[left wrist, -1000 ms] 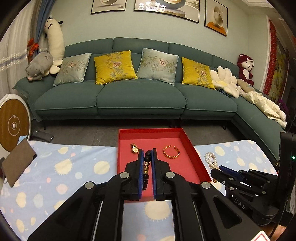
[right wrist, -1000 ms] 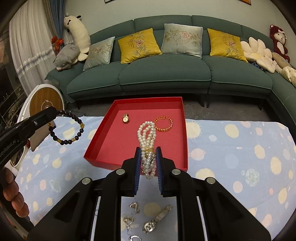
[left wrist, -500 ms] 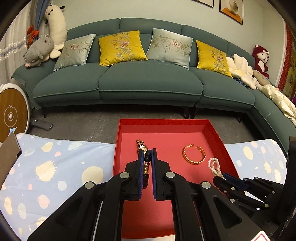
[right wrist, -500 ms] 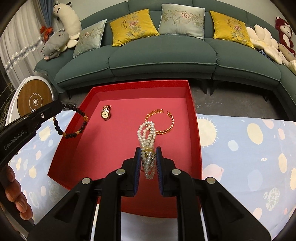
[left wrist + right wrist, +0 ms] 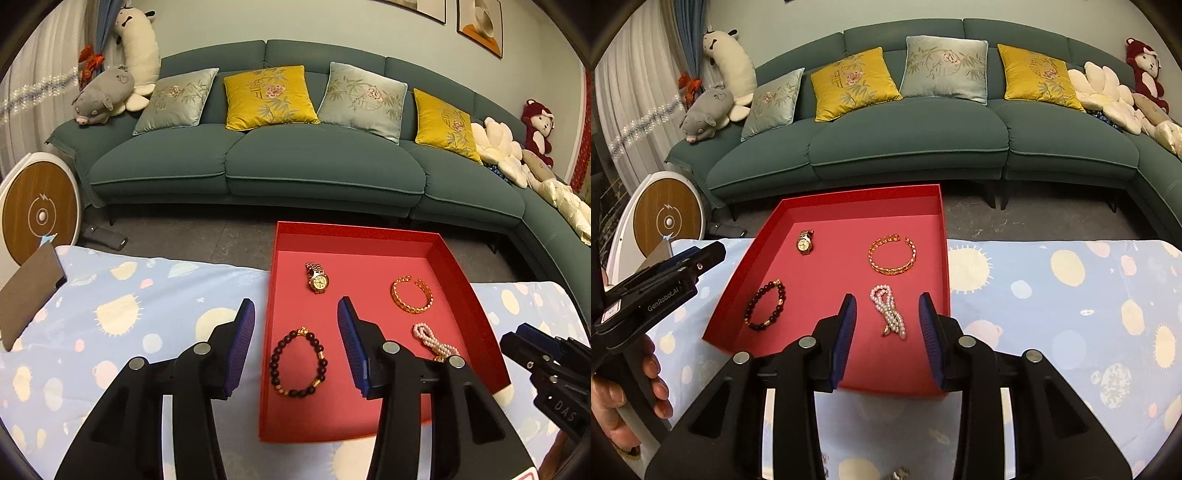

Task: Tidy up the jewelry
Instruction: 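Withdraw both open tools from the tray toward the remaining jewelry, then grasp the silver watch with the right tool while the left tool approaches the gold hoop earrings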

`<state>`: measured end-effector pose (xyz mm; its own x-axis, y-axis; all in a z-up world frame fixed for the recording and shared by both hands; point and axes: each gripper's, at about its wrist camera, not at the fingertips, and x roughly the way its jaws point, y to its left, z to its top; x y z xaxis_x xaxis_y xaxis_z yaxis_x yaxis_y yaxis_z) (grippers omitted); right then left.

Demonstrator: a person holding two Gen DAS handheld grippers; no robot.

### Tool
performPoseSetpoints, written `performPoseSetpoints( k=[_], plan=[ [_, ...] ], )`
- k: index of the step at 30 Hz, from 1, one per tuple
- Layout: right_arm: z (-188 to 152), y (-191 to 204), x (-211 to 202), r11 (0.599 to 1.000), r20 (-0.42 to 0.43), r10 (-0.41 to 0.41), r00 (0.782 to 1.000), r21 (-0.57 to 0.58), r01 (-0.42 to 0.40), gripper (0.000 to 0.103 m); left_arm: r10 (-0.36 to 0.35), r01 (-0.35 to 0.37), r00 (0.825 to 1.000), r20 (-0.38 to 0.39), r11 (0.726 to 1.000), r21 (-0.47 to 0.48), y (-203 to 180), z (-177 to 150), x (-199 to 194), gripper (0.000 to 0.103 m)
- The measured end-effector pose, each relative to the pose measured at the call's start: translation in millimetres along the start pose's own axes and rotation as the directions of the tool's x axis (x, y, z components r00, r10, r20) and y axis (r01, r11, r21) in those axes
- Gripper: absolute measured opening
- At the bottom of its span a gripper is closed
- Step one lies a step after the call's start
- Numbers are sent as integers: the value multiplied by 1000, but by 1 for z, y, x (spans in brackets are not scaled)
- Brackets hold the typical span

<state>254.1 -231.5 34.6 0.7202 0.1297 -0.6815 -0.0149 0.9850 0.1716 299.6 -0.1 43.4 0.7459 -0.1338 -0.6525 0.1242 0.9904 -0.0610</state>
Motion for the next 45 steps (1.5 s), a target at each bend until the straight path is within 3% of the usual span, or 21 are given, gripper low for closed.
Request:
performPoseSetpoints(
  k=[6, 9, 16, 25, 45],
  plan=[
    [-27, 7, -65, 1000, -10, 3, 1000, -10, -3, 36, -11, 11, 999, -38, 1000, -11, 16, -28, -61, 46],
    [-50, 13, -91, 1000, -8, -8, 1000, -11, 8, 43, -14, 13, 999, -47, 1000, -12, 21, -49, -88, 47],
    [-109, 18, -126, 1000, -29, -4, 1000, 30, 4, 43, -15, 11, 996, -91, 999, -45, 29, -106, -127, 51],
    [-138, 26, -88, 999, -115, -32, 993, 25, 36, 43, -3, 1, 992, -127, 1000, -15, 19, -144, -122, 57],
    [-143, 28, -24, 989, -155, -136, 979, 30, 142, 43, -27, 29, 978, -206, 1000, 3, 16, -159, -91, 57]
  ],
)
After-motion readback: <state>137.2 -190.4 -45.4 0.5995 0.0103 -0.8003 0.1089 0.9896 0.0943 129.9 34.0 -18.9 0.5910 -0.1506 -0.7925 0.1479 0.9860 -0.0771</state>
